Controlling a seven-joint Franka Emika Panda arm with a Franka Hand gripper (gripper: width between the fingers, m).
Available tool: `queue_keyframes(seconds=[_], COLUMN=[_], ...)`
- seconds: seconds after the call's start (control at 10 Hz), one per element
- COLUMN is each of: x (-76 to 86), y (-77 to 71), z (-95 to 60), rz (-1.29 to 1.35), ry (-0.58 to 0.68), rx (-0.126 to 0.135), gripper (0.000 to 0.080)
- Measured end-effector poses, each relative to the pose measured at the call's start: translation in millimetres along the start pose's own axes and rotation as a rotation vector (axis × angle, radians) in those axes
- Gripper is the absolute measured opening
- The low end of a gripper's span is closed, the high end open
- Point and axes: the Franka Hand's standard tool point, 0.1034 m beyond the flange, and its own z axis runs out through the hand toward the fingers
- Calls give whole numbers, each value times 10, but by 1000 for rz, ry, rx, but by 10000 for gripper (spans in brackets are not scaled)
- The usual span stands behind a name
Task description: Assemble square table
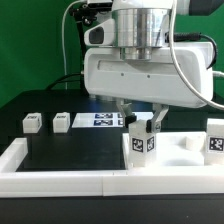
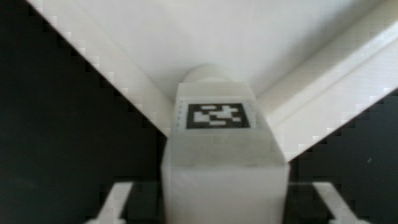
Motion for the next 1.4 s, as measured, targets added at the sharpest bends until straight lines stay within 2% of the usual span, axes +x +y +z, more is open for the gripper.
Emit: queue_keyframes(seconds=[0.3,0.8,0.9,1.0,1.1,1.2,1.3,1.4], x=[-37,-31,-34,-37,-43,-53,-57,-62], y=[-9,4,2,1,-1,-5,-3,-1], z=[6,8,12,13,16,20,23,25], rz=[414,699,677,650,622,521,394,297], ry=[11,10,10,9,8,7,6,4], rx=[-7,-11,-11,-11,-11,-12,-13,-14], gripper=[291,291,291,518,518,608,641,641])
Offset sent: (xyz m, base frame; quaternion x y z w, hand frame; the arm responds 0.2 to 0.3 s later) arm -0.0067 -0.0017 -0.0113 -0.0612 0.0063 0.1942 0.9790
